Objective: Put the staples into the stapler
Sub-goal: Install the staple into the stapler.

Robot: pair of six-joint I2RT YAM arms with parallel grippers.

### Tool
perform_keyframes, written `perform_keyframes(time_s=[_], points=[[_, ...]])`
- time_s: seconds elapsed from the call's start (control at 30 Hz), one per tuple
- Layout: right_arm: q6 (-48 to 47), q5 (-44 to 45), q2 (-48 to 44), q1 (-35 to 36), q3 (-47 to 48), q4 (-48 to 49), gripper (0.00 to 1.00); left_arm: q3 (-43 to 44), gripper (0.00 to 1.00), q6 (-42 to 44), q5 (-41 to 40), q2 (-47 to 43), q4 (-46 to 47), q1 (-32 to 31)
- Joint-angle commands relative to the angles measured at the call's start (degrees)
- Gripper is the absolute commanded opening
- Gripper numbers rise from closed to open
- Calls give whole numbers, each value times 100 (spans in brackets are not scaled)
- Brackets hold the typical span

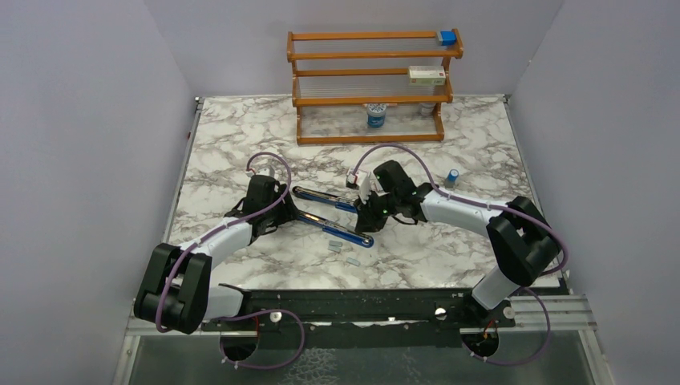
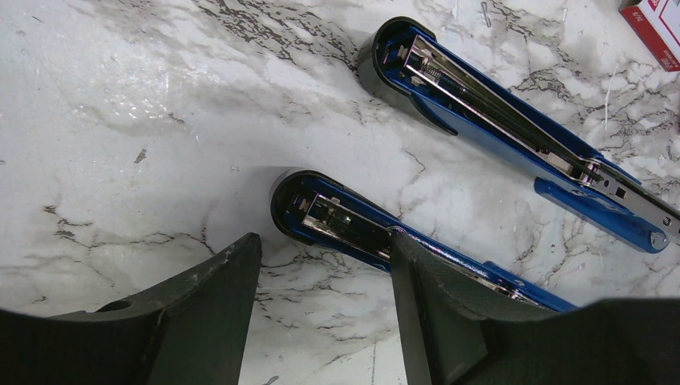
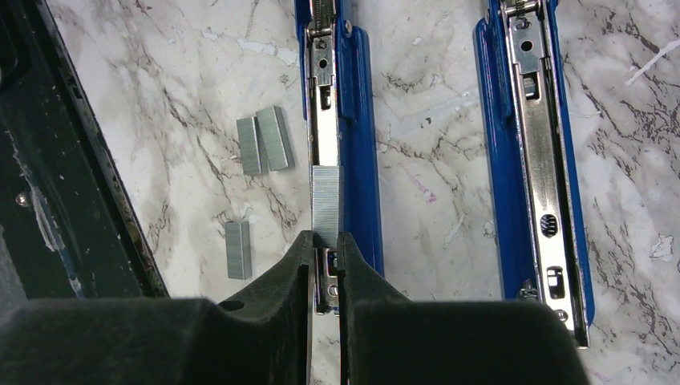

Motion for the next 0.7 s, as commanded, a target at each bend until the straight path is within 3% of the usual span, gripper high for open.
perform_keyframes(time_s=[0.0,0.67], points=[[64,171,-82,-13,-104,141,14,11,62,141,-203,106,-236,-16],[38,-17,8,40,-55,141,14,8,62,130,-211,113,-234,-16]])
